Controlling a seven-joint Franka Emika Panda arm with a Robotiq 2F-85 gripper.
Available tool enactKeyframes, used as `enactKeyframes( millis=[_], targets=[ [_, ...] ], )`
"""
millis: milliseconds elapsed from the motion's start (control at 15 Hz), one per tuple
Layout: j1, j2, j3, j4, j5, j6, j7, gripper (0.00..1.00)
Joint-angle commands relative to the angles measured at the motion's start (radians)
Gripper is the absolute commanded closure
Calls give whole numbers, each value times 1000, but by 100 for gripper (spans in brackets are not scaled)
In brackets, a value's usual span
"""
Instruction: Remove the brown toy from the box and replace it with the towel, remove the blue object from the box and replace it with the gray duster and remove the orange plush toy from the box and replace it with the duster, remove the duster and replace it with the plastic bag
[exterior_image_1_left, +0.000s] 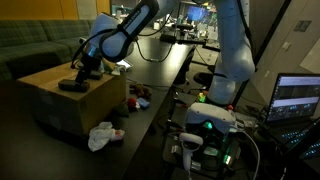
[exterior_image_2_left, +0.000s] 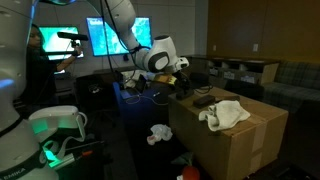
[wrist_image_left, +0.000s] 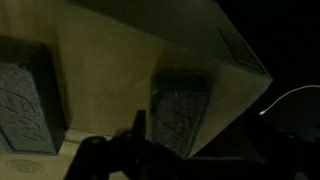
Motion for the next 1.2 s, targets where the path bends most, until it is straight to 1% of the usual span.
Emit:
enactKeyframes(
  millis=[0, 600, 667, 733, 867, 933, 1000, 1133],
  targets=[
    [-35, 29, 28, 34, -10, 3, -32, 0],
    [-90, 76, 76, 73, 0, -15, -77, 0],
    [-91, 81, 76, 76, -3, -15, -79, 4],
    [-92, 85, 78, 79, -5, -16, -82, 26],
    [-102, 80, 88, 78, -1, -27, -91, 31],
    [-101, 82, 87, 78, -3, -29, -92, 38],
    [-105, 79, 90, 78, -2, -38, -95, 48],
    [-109, 68, 93, 71, -1, -62, -103, 62]
  ],
)
